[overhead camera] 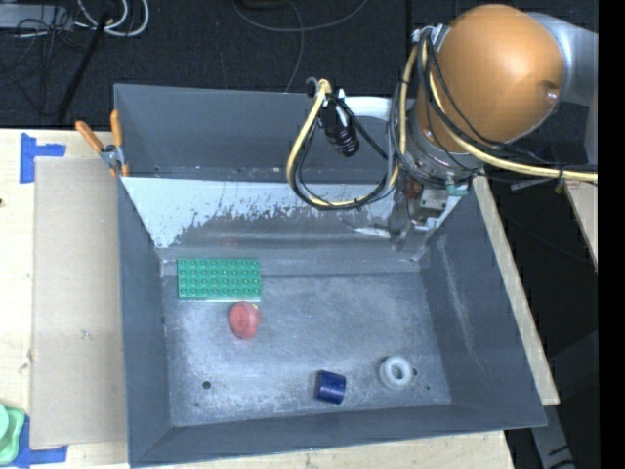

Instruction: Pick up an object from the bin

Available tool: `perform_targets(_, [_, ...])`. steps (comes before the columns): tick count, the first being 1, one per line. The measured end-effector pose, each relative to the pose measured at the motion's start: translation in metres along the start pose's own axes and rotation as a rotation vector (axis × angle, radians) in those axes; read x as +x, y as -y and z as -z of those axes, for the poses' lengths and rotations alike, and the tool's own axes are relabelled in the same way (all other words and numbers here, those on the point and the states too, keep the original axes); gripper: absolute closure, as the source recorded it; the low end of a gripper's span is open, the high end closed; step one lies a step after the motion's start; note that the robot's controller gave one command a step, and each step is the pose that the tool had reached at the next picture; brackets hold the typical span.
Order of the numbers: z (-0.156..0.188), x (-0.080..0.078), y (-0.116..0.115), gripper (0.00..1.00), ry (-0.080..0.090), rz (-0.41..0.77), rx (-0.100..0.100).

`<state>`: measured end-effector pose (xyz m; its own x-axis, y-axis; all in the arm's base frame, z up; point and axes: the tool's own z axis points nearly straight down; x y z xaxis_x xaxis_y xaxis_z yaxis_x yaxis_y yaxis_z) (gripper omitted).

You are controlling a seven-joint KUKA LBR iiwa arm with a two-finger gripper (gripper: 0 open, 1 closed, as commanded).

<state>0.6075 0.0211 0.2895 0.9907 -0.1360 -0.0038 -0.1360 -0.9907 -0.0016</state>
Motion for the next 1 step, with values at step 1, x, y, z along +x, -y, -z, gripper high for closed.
perform_targets(1, [-0.1733,-0.0136,-0.0236,1.00,0.010,0.023,-0.002])
